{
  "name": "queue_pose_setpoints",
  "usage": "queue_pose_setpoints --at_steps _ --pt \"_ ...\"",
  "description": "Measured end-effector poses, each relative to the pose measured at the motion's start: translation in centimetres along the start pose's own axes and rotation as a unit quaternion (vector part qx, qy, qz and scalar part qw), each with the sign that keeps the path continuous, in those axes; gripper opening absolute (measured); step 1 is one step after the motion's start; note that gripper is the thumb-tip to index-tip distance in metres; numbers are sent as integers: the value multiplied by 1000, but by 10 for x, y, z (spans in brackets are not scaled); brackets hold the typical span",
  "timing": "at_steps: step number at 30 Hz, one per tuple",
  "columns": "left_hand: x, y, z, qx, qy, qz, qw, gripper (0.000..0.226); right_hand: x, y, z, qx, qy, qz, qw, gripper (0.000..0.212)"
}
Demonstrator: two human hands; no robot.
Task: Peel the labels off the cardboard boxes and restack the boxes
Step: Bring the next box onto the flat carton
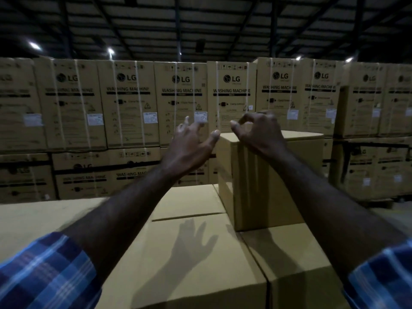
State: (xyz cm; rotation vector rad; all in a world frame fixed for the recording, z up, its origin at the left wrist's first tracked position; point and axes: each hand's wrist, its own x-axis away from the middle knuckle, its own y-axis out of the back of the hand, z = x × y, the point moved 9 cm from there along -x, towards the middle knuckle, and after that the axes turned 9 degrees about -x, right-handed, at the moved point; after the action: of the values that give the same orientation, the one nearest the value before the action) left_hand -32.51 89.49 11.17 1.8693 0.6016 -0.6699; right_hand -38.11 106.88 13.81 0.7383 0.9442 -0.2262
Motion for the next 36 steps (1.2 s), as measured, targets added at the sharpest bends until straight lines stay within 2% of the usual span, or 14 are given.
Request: queue_pose_setpoints --at_steps 5,10,14,19,26,36 --pt "45 94 72 -55 14 -20 998 63 24 -43 108 -42 31 18 999 38" --pt "112 187 155 -102 30 -4 994 64 65 -94 237 -86 71 47 993 39" --pt "171 261 227 -158 74 -1 985 64 99 -140 353 -138 119 88 979 37" --pt "224 339 298 -207 131 -13 970 64 134 -178 459 -186 157 118 963 33" --pt "281 421 394 -268 210 -36 939 63 165 -254 565 -243 185 170 937 35" --pt "296 466 544 -321 292 -1 901 69 178 -405 654 -293 183 222 912 35"
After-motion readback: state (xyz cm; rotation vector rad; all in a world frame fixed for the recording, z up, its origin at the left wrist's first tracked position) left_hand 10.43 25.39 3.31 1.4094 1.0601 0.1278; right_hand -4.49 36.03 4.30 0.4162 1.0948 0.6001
